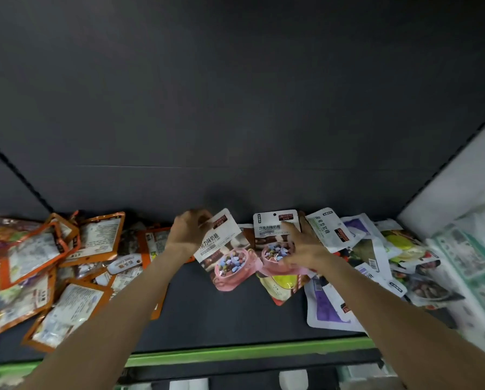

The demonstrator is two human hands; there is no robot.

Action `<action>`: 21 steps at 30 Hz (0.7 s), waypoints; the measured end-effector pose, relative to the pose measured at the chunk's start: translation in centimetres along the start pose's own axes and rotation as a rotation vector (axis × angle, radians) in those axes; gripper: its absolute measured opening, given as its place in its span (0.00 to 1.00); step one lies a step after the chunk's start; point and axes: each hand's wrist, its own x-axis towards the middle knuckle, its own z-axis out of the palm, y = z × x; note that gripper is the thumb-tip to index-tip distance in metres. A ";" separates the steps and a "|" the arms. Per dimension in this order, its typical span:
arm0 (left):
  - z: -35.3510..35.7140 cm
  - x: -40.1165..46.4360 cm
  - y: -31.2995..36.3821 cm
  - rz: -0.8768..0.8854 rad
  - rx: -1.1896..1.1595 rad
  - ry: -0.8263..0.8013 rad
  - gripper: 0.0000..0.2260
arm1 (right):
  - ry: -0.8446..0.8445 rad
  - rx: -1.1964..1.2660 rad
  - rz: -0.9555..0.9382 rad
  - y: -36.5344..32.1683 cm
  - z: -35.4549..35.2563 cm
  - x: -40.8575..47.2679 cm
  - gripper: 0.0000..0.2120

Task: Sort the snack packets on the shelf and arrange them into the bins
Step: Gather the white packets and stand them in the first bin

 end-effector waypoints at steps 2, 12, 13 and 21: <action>-0.3 0.3 -0.1 0.021 -0.023 0.056 0.04 | -0.015 0.045 0.022 -0.4 -0.5 0.8 0.47; -1.9 0.1 0.7 0.166 -0.069 0.012 0.03 | 0.313 0.320 -0.027 -2.8 -1.8 1.7 0.19; -2.2 0.1 0.8 0.180 -0.066 -0.007 0.03 | 0.309 0.303 -0.077 -3.1 -2.2 1.4 0.16; -5.9 -2.0 2.3 0.205 -0.005 -0.131 0.04 | 0.404 0.284 -0.192 -5.2 -4.9 -1.7 0.04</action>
